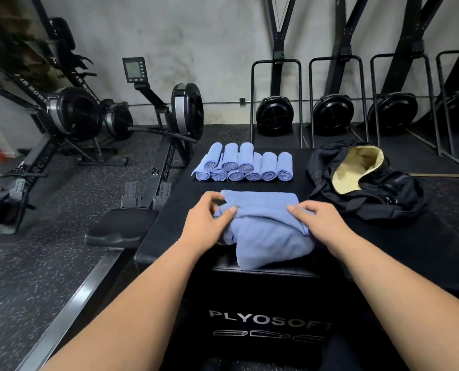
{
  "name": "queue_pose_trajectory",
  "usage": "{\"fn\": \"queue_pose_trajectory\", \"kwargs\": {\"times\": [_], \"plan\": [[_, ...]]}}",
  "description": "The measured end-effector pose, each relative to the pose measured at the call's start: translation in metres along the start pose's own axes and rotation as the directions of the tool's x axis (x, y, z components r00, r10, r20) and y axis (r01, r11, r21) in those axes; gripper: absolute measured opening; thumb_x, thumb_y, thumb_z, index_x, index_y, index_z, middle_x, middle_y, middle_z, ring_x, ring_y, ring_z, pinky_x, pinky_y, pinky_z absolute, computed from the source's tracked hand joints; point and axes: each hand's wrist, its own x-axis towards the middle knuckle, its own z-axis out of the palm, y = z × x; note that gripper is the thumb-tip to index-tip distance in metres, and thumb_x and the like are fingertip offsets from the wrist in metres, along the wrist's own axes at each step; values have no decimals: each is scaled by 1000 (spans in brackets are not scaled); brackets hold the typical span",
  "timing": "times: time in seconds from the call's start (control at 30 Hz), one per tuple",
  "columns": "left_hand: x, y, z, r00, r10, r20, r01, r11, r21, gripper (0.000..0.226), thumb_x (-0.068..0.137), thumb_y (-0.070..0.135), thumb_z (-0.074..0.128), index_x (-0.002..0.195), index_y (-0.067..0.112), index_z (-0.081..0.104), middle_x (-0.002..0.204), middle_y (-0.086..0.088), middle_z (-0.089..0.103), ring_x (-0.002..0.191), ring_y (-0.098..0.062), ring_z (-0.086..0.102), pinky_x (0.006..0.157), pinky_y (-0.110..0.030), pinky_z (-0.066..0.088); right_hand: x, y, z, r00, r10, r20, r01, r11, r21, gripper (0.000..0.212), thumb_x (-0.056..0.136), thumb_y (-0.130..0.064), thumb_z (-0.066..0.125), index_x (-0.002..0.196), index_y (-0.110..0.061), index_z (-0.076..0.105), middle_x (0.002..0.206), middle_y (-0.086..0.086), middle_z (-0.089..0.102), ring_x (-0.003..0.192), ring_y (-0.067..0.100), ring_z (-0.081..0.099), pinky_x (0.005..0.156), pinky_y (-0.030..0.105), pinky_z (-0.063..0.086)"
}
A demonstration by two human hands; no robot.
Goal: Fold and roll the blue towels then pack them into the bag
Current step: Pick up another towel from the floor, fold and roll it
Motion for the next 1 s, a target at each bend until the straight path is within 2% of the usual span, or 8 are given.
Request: {"fn": "queue_pose_trajectory", "kwargs": {"times": [0.13,0.27,0.37,0.43,0.7,0.77,0.87,1.0], "plan": [[7,-8,7,997,-10,81,-37,830,557,50,90,45,73,135,30,56,124,-1,57,117,-29,50,95,-44,47,11,21,2,998,63,-13,-61,859,-509,24,88,-45,75,111,-39,72,103,-6,67,105,25,63,89,39,52],[-13,-22,18,949,188,252,-281,868,410,15,90,46,69,100,34,70,99,12,64,98,-21,57,87,-41,49,-9,28,8,955,-162,248,265,841,-472,25,82,-68,70,94,-46,73,95,-18,62,93,10,56,88,35,49],[-29,-38,24,851,293,435,-469,796,382,32,84,61,67,103,37,70,99,16,65,89,-14,54,87,-36,48,-25,39,15,870,-150,469,412,744,-526,60,66,-93,62,103,-47,70,106,-25,57,99,5,47,90,30,46],[-37,-48,27,820,317,477,-527,745,410,47,79,70,66,114,39,66,108,17,60,93,-14,51,87,-31,43,-33,47,19,844,-162,511,462,703,-541,60,64,-89,66,106,-47,67,110,-25,52,103,7,45,90,31,46],[-35,-50,20,932,260,253,-340,868,361,23,91,26,72,111,35,66,81,18,69,85,-6,51,78,-31,46,-26,35,9,945,-145,292,258,882,-394,22,81,-51,85,76,-32,75,75,-25,69,76,-3,61,70,15,42],[-33,-48,15,925,265,273,-353,864,358,11,92,36,67,102,35,64,81,19,69,86,-9,55,82,-36,50,-21,30,2,976,-95,198,154,938,-311,22,84,-44,85,71,-29,75,66,-22,68,64,-3,60,63,14,41],[-34,-42,18,911,245,331,-364,856,368,32,87,67,60,101,38,65,87,23,68,91,-8,54,88,-33,46,-14,30,-2,997,-21,77,42,960,-276,24,84,-42,85,67,-28,74,61,-17,67,58,-3,58,58,13,41],[-44,-40,39,912,230,341,-380,786,488,41,84,74,61,106,40,69,96,22,62,98,-10,49,89,-30,33,-13,33,-3,991,49,121,-6,943,-332,25,84,-44,83,66,-28,74,60,-17,66,59,-1,58,56,13,40]]}}
